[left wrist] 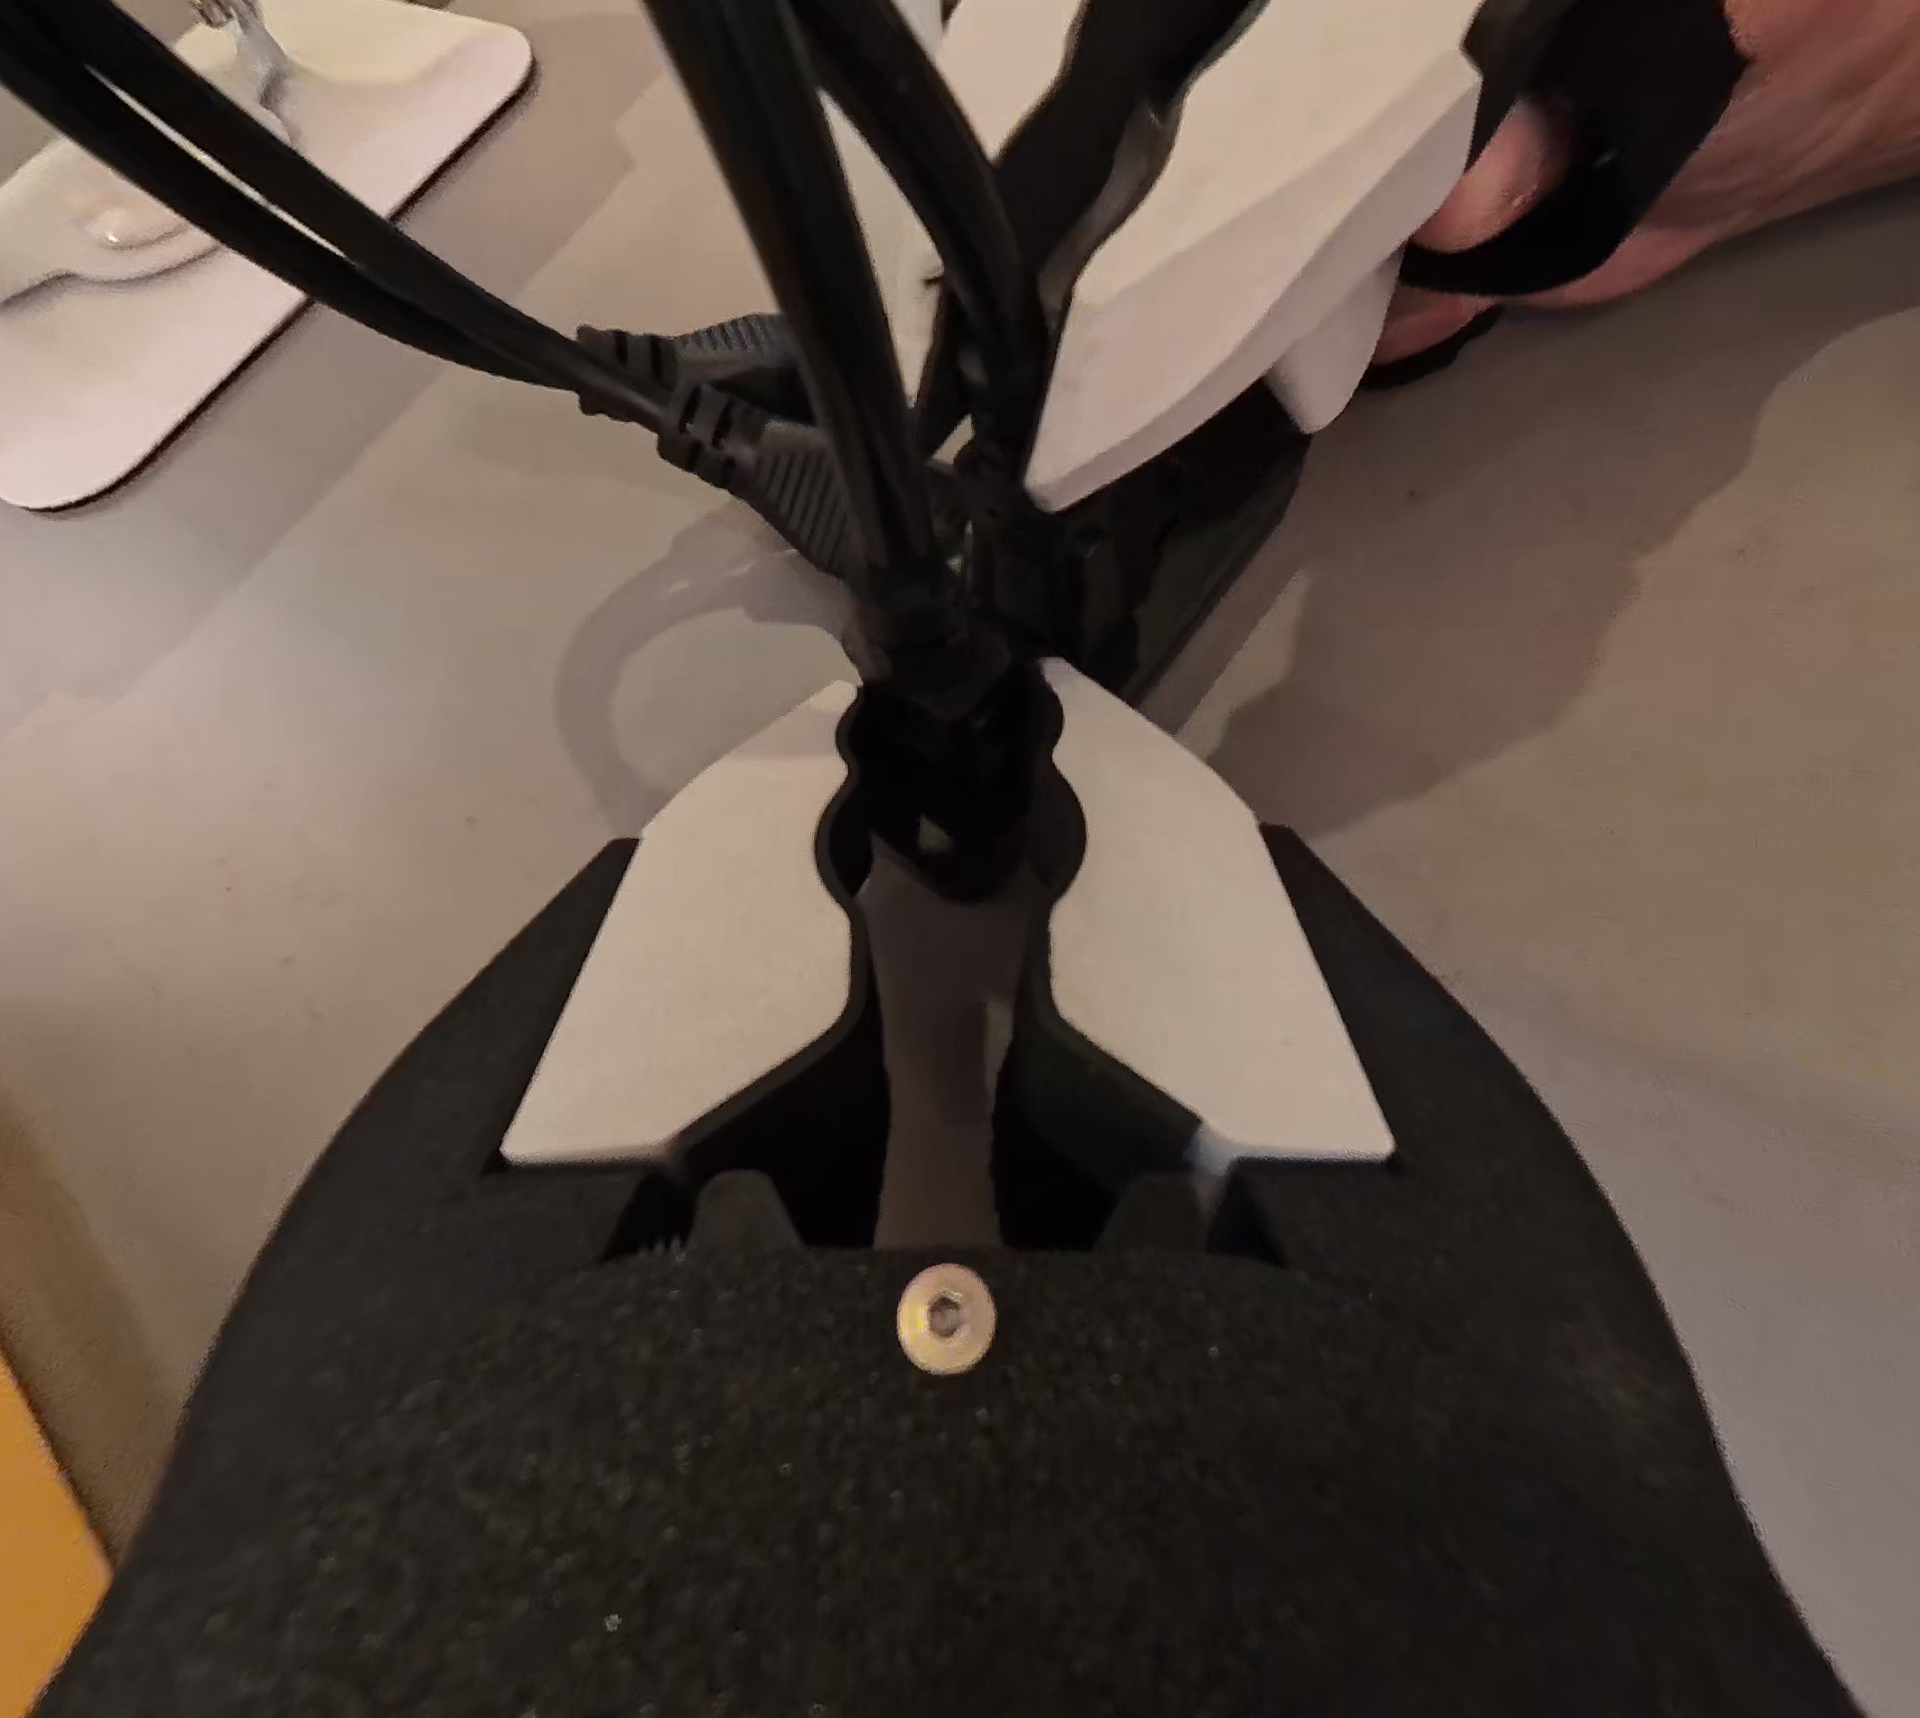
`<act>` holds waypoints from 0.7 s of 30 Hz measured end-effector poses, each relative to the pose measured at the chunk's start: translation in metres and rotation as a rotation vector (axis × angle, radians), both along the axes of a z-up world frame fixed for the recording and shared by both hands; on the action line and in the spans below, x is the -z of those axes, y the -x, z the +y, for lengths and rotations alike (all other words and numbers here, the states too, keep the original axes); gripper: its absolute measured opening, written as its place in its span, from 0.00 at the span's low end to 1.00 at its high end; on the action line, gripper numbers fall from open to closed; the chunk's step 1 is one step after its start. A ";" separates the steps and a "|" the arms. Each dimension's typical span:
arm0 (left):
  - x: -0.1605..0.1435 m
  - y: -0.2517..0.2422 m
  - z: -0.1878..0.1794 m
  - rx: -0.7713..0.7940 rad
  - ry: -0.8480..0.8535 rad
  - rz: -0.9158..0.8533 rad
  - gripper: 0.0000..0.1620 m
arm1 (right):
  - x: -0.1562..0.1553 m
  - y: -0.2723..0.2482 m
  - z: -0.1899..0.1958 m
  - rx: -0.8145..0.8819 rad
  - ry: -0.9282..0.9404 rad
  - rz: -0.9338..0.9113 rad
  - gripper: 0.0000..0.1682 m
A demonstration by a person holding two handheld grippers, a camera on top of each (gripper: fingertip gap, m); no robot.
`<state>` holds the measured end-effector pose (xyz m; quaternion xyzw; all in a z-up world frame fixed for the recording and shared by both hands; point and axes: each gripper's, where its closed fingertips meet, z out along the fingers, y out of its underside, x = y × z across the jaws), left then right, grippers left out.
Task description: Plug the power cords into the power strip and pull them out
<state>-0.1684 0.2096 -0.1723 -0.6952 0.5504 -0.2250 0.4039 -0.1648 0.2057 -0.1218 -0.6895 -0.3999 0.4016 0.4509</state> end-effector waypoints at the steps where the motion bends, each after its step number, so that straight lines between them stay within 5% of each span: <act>1: 0.000 0.000 -0.001 -0.003 -0.007 0.002 0.17 | 0.000 0.001 -0.001 -0.007 -0.002 0.003 0.08; 7: -0.001 0.001 0.001 -0.001 0.028 -0.008 0.17 | -0.002 0.001 0.001 -0.023 0.058 0.043 0.10; 10: -0.001 0.003 0.002 -0.009 0.047 -0.014 0.16 | 0.016 -0.009 0.006 0.029 0.062 -0.101 0.27; 14: -0.002 0.003 0.001 -0.007 0.032 -0.010 0.16 | 0.041 -0.006 0.000 0.008 0.065 -0.286 0.24; 15: -0.002 0.003 0.001 -0.007 0.028 -0.009 0.16 | 0.040 -0.003 -0.001 0.002 0.041 -0.287 0.16; 21: -0.002 0.004 0.002 -0.017 0.015 -0.006 0.16 | 0.039 0.000 -0.001 -0.015 0.048 -0.281 0.15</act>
